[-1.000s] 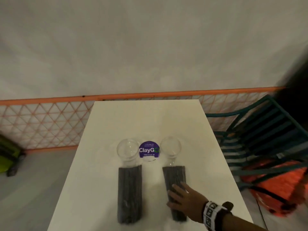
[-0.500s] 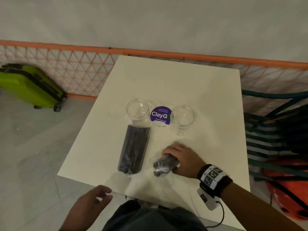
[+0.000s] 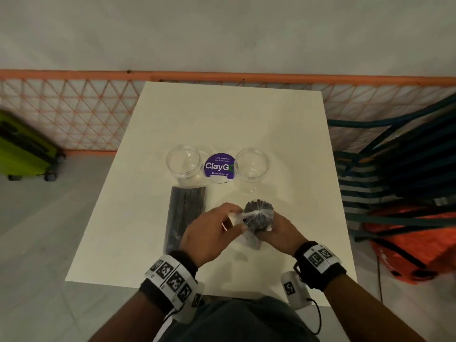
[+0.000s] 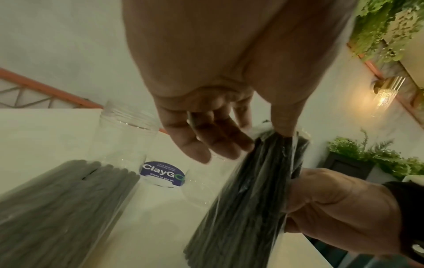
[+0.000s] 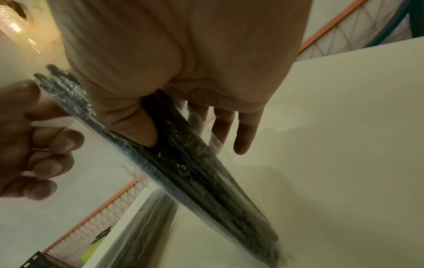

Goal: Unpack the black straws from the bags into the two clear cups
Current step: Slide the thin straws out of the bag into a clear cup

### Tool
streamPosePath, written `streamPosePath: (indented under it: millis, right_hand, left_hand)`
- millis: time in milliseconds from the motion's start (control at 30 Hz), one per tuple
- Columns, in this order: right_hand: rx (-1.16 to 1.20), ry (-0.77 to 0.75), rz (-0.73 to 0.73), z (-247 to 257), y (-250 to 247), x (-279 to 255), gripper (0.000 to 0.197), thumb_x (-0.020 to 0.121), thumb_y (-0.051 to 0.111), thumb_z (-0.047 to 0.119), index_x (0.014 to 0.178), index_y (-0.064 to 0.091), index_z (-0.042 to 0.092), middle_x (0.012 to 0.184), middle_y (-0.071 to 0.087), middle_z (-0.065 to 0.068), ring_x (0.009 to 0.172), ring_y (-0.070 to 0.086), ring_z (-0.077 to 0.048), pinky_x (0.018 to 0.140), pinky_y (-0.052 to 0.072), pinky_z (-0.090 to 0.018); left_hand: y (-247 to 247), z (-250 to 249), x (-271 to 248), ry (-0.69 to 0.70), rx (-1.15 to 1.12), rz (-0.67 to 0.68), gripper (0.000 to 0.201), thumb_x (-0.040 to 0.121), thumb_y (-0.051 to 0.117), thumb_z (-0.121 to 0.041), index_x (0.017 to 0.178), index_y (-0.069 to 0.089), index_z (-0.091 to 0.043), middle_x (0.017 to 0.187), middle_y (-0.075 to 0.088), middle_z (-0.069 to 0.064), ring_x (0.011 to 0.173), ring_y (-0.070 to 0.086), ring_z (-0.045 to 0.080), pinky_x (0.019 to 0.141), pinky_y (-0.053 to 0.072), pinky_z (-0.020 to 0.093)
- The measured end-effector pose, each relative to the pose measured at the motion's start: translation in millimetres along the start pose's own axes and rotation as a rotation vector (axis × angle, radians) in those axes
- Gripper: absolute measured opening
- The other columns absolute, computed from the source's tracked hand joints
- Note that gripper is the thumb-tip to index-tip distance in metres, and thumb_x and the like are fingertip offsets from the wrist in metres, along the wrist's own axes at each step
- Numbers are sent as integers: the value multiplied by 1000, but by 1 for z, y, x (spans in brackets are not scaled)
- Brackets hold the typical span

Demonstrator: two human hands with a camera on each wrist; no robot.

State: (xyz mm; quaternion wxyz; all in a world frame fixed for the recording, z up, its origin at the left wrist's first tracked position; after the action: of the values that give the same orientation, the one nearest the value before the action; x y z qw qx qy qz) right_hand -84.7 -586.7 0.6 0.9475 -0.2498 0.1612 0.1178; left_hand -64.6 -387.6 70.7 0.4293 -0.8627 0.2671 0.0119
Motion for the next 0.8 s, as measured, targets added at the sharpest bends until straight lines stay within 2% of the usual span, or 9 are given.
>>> streamPosePath:
  millis: [100, 200, 300, 367, 467, 533, 633, 700, 800]
  right_hand:
    - [-17, -4, -13, 0, -2, -2, 72, 68, 72, 37, 134, 50, 18, 133, 55, -4, 122, 53, -22, 100, 42, -31]
    - [-11, -29, -37, 7, -11, -6, 70, 79, 73, 8, 137, 39, 27, 133, 52, 5, 119, 53, -12, 89, 39, -15]
    - [61, -105, -10, 20, -11, -13, 85, 74, 77, 9, 143, 32, 29, 136, 50, 7, 119, 51, 0, 90, 38, -6]
    - [55, -139, -57, 30, -5, -17, 99, 65, 86, 32, 145, 29, 31, 141, 45, 9, 127, 46, -4, 99, 39, -15]
    - [13, -153, -178, 43, 1, -21, 101, 54, 83, 64, 139, 34, 36, 140, 43, 19, 129, 43, -3, 102, 39, -24]
    - [-16, -209, -239, 51, -1, -24, 84, 60, 79, 64, 131, 41, 44, 132, 50, 20, 123, 49, -3, 99, 43, -24]
    - [-34, -305, -281, 56, -11, -29, 60, 72, 76, 52, 124, 47, 55, 124, 57, 26, 117, 54, -2, 98, 44, -27]
    - [35, -289, -323, 53, -21, -32, 59, 74, 76, 48, 128, 54, 43, 127, 59, 23, 121, 54, -5, 101, 44, -30]
    - [140, -260, -384, 53, -36, -37, 53, 80, 68, 42, 130, 56, 28, 131, 60, 15, 125, 54, -12, 104, 45, -42]
  left_hand:
    - [-9, 6, 2, 33, 86, -75, 21, 83, 64, -55, 96, 63, -38, 88, 49, -11, 87, 52, 13, 74, 49, 31]
    - [-29, 0, 2, 105, -22, -122, 22, 79, 65, -55, 93, 66, -37, 102, 54, -9, 99, 53, 13, 82, 50, 33]
    - [-44, -14, 1, 209, -100, -75, 22, 83, 63, -53, 97, 65, -36, 101, 62, -14, 96, 59, 4, 84, 52, 35]
    - [-49, -25, 0, 257, -91, -33, 18, 86, 64, -48, 101, 65, -37, 98, 67, -14, 91, 63, 5, 79, 53, 39]
    - [-55, -42, -3, 330, -85, -35, 16, 88, 65, -40, 103, 64, -39, 99, 68, -13, 91, 65, 8, 76, 54, 41]
    - [-63, -51, -5, 363, -91, -73, 17, 88, 67, -29, 102, 65, -38, 99, 67, -12, 91, 66, 10, 76, 54, 40]
    - [-79, -60, -7, 385, -105, -125, 21, 87, 68, -21, 101, 65, -37, 98, 67, -13, 89, 65, 9, 75, 53, 37]
    - [-88, -63, -8, 386, -123, -141, 27, 86, 70, -19, 106, 63, -36, 99, 69, -16, 90, 65, 4, 75, 53, 27]
    - [-94, -65, -6, 352, -158, -141, 27, 85, 73, -18, 107, 64, -32, 90, 64, -27, 83, 59, -11, 69, 40, 6]
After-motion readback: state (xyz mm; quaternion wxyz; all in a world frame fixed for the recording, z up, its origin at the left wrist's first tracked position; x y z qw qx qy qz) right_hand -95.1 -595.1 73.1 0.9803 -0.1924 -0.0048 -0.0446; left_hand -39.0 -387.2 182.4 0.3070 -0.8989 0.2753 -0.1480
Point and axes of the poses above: each hand's wrist, its own x-axis towards the middle knuckle, its own y-axis out of the palm, z = x × y, the point moved 3 cm from there along x, towards the middle knuckle
